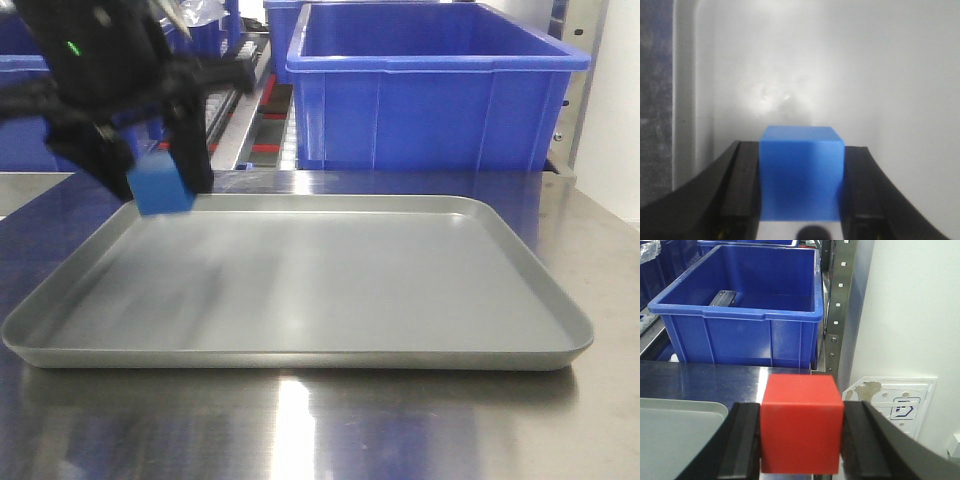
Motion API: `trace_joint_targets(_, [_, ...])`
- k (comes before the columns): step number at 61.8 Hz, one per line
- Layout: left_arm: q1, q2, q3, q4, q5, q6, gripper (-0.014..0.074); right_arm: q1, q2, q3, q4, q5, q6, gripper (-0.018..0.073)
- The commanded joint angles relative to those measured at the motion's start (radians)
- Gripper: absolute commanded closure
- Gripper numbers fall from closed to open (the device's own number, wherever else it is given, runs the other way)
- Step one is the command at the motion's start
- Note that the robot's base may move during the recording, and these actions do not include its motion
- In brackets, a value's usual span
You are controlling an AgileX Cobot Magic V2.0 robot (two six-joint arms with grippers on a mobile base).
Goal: Sort and place red and blue blocks on shelf
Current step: 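Lift the blue cube off the tray with the left gripper, then hold both cubes raised, blue in left gripper, red in right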
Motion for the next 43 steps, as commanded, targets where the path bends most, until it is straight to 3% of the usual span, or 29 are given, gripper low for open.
trace_joint_targets(1, [0.013,-0.133,0.046,-0.087,-0.132,0.148,0.0471,-0.007,0.003,-0.029,0.003,-0.09,-0.004,0.0511])
trace_joint_targets(9, [0.044,-0.287,0.188,-0.284,-0.31,0.475,0.0471,-0.007,0.003,-0.029,0.003,-0.09,-0.004,0.0511])
trace_joint_targets(15, [0.062,-0.405,0.286,-0.329,-0.423,0.622,0.0471,-0.007,0.003,-0.029,0.003,-0.09,-0.004,0.0511])
trace_joint_targets(24, [0.108,-0.569,0.432,-0.329,-0.571,0.685,0.0471,-0.007,0.003,-0.029,0.003,-0.09,-0.004,0.0511])
trace_joint_targets(34, [0.191,-0.751,0.624,-0.329,-0.804,0.685,0.0471,-0.007,0.003,-0.029,0.003,-0.09,-0.004,0.0511])
trace_joint_targets(43, [0.249,-0.905,0.744,-0.321,-0.905,0.685,0.0471,-0.007,0.003,-0.029,0.003,-0.09,-0.004,0.0511])
